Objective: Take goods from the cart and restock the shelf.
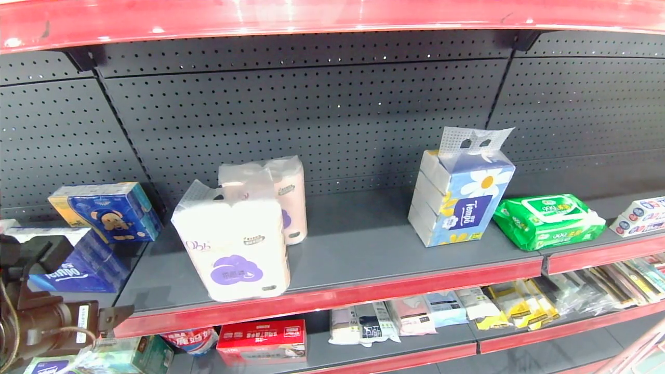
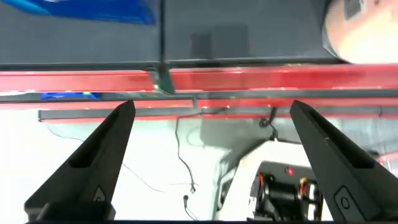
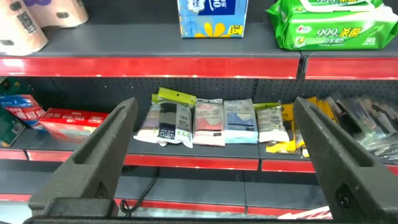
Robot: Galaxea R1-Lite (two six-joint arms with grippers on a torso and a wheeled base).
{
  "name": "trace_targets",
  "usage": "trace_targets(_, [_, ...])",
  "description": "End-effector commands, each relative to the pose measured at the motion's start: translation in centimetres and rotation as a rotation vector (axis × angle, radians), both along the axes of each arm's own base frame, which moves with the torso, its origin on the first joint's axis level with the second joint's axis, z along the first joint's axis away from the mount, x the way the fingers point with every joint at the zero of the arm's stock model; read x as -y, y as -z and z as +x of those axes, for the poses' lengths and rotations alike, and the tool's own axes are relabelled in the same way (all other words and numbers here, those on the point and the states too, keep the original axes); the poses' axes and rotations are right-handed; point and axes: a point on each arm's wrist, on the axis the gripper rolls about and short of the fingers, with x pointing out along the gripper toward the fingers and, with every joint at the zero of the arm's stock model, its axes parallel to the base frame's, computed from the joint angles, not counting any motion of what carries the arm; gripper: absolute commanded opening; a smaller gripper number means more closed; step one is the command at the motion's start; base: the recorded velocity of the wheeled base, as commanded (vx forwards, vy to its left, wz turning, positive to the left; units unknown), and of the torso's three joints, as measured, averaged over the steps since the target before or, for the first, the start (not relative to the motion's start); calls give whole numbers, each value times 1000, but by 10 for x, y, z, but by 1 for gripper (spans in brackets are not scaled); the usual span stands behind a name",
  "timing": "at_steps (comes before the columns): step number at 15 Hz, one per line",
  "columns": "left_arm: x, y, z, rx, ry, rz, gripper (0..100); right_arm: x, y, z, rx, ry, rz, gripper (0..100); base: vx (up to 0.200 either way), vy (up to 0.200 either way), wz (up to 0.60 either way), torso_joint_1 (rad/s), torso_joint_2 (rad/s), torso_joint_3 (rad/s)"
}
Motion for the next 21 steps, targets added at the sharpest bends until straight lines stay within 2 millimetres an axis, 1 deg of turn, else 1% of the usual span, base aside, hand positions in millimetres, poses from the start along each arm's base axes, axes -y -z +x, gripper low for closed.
trace_targets(1, [-1, 8, 17, -27, 8, -3, 100, 0, 0, 0, -2, -1, -1, 100, 0, 0, 0, 0, 0, 0])
trace_targets(5, [4, 13, 43, -32, 24, -24, 100, 0, 0, 0, -2, -1, -1, 100, 0, 0, 0, 0, 0, 0])
trace_targets(7, [3, 18, 56, -24, 20, -29, 100, 0, 0, 0, -2, -1, -1, 100, 0, 0, 0, 0, 0, 0])
trace_targets(11, [10, 22, 66, -41, 53, -31, 100, 0, 0, 0, -2, -1, -1, 100, 0, 0, 0, 0, 0, 0])
trace_targets(13, [14, 23, 74, -44, 73, -31, 100, 0, 0, 0, -2, -1, -1, 100, 0, 0, 0, 0, 0, 0])
trace_targets(16, [14, 27, 87, -20, 61, -41, 100, 0, 0, 0, -2, -1, 0, 100, 0, 0, 0, 0, 0, 0])
trace_targets(21, [13, 35, 94, -32, 60, -42, 100, 0, 0, 0, -2, -1, 0, 100, 0, 0, 0, 0, 0, 0])
